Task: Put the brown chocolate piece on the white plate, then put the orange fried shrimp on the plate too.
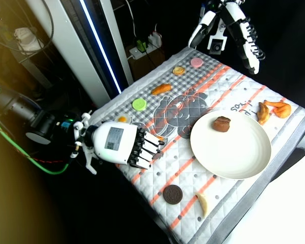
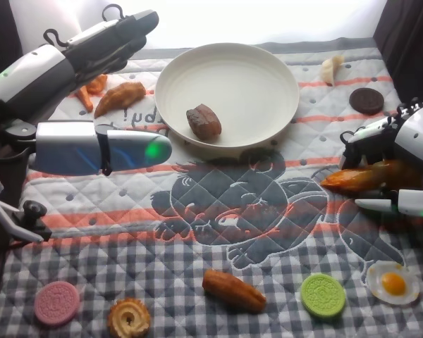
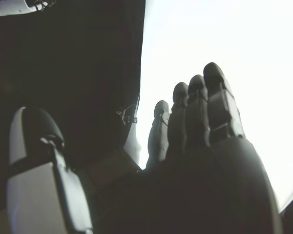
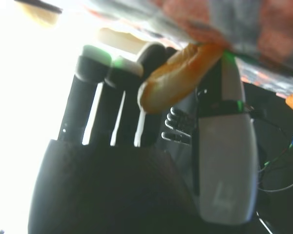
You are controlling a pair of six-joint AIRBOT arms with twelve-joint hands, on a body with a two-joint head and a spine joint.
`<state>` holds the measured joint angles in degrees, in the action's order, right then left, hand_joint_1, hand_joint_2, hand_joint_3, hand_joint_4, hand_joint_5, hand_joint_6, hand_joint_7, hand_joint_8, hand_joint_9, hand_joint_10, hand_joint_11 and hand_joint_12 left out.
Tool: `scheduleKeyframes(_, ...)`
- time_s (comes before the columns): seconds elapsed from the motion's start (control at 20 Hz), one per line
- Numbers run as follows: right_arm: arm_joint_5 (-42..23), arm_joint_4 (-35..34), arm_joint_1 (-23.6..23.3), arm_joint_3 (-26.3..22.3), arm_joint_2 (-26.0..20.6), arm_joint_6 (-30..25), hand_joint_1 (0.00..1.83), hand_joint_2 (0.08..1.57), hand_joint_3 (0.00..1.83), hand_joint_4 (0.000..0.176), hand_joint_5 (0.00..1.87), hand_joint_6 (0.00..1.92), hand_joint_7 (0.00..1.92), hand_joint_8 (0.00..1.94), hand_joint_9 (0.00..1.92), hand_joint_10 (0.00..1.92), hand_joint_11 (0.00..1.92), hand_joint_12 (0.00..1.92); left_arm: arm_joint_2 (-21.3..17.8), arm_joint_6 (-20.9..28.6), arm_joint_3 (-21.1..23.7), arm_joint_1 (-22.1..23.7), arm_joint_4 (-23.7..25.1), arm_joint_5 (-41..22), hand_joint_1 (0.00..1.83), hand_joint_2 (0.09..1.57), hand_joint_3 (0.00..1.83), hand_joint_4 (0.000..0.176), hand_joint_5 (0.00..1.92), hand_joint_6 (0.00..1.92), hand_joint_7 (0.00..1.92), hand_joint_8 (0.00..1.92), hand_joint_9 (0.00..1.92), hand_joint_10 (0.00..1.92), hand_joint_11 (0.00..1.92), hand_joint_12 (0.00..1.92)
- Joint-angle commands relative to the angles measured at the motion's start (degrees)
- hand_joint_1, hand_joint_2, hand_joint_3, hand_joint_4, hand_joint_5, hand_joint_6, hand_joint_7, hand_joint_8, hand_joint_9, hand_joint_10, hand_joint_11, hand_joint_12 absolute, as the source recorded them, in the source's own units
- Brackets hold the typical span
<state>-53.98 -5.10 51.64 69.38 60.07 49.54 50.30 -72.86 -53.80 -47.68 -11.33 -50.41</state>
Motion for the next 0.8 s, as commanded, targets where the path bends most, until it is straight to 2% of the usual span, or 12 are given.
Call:
scheduleKeyframes(0.0,-2.0,0.8,-0.3,-0.2,-0.4,1.0,1.27,1.11,0.00,0.000,0.99,0.75,1.02,1.18,1.00,1.34,0.96,1.67,-0.2,1.1,-0.4,0.1,0.1,-7.3,0.81,0.81,0.00,0.112,0.12,0.00,0.14,0.00,0.12,0.00,0.00,0.38)
scheduleKeyframes(0.05,-2.1,1.5,-0.6,-0.5,-0.7,1.0,1.27,1.11,0.00,0.000,0.99,0.75,1.02,1.18,1.00,1.34,0.96,1.67,-0.3,1.2,-0.4,0.0,0.1,-7.3,0.81,0.81,0.00,0.112,0.12,0.00,0.14,0.00,0.12,0.00,0.00,0.38)
scheduleKeyframes(0.1,-2.3,2.7,-1.3,-0.8,-1.1,1.0,1.27,1.11,0.00,0.000,0.97,0.79,1.05,1.13,1.03,1.32,0.98,1.63,-0.4,1.2,-0.4,-0.1,0.1,-7.3,0.84,0.82,0.00,0.133,0.12,0.00,0.14,0.00,0.11,0.00,0.00,0.35)
scheduleKeyframes(0.25,-4.3,5.5,-4.2,-1.9,-2.5,1.0,1.27,1.08,0.00,0.000,1.00,0.80,1.12,0.97,1.05,1.33,0.99,1.67,-0.7,2.0,-0.3,-0.6,0.0,-7.7,0.84,0.82,0.00,0.159,0.11,0.00,0.14,0.00,0.10,0.00,0.00,0.41)
scheduleKeyframes(0.3,-5.2,5.6,-4.9,-1.9,-2.8,1.0,1.19,1.10,0.00,0.000,1.00,0.92,1.06,1.18,1.05,1.53,1.01,1.81,-0.8,2.6,-0.4,-1.0,0.0,-8.2,0.85,0.82,0.00,0.144,0.11,0.00,0.13,0.00,0.09,0.00,0.00,0.34)
scheduleKeyframes(0.35,-5.7,5.6,-6.1,-1.6,-2.8,1.0,1.25,1.12,0.00,0.000,0.98,0.79,0.99,1.26,0.99,1.49,0.94,1.76,-0.9,3.2,-0.4,-1.2,0.0,-8.6,0.87,0.81,0.00,0.133,0.10,0.00,0.11,0.00,0.07,0.00,0.00,0.24)
scheduleKeyframes(0.4,-5.8,5.6,-7.9,-1.0,-2.5,1.3,1.25,1.13,0.00,0.000,0.95,0.82,0.97,1.28,0.93,1.47,0.87,1.73,-1.0,3.6,-0.4,-1.5,-0.1,-9.0,0.87,0.81,0.00,0.110,0.12,0.01,0.12,0.01,0.08,0.01,0.00,0.23)
scheduleKeyframes(0.5,-5.5,5.7,-11.1,0.7,-1.0,1.9,1.24,1.13,0.00,0.000,0.90,0.99,1.01,1.12,0.94,1.40,0.87,1.70,-1.2,3.7,-0.4,-1.7,-0.3,-9.1,0.90,0.81,0.00,0.086,0.13,0.01,0.11,0.00,0.07,0.00,0.00,0.14)
scheduleKeyframes(0.55,-4.9,5.8,-13.0,1.6,0.1,2.4,1.23,1.13,0.00,0.000,0.92,0.95,0.98,1.17,0.91,1.38,0.84,1.69,-1.2,3.7,-0.4,-1.7,-0.3,-9.0,0.92,0.80,0.00,0.075,0.14,0.00,0.12,0.00,0.08,0.00,0.00,0.18)
scheduleKeyframes(0.65,-1.8,6.0,-17.9,3.4,2.3,5.6,1.25,1.15,0.00,0.000,0.96,0.79,0.89,1.39,0.83,1.21,0.65,1.50,-1.2,3.7,-0.4,-1.8,-0.4,-9.1,0.90,0.80,0.00,0.102,0.13,0.00,0.11,0.00,0.07,0.00,0.00,0.15)
scheduleKeyframes(0.7,0.4,6.8,-20.8,4.6,4.0,7.4,1.25,1.13,0.00,0.000,0.97,0.82,0.98,1.21,0.90,1.03,0.65,1.42,-1.2,3.7,-0.4,-1.8,-0.4,-9.2,0.87,0.81,0.00,0.092,0.13,0.00,0.10,0.00,0.05,0.00,0.00,0.08)
scheduleKeyframes(0.75,2.0,7.8,-22.6,5.9,5.3,7.4,1.35,1.09,0.00,0.000,0.96,0.86,1.07,0.93,0.96,1.11,0.63,1.31,-1.2,3.7,-0.5,-1.8,-0.4,-9.4,0.85,0.82,0.00,0.085,0.12,0.00,0.10,0.00,0.05,0.00,0.00,0.10)
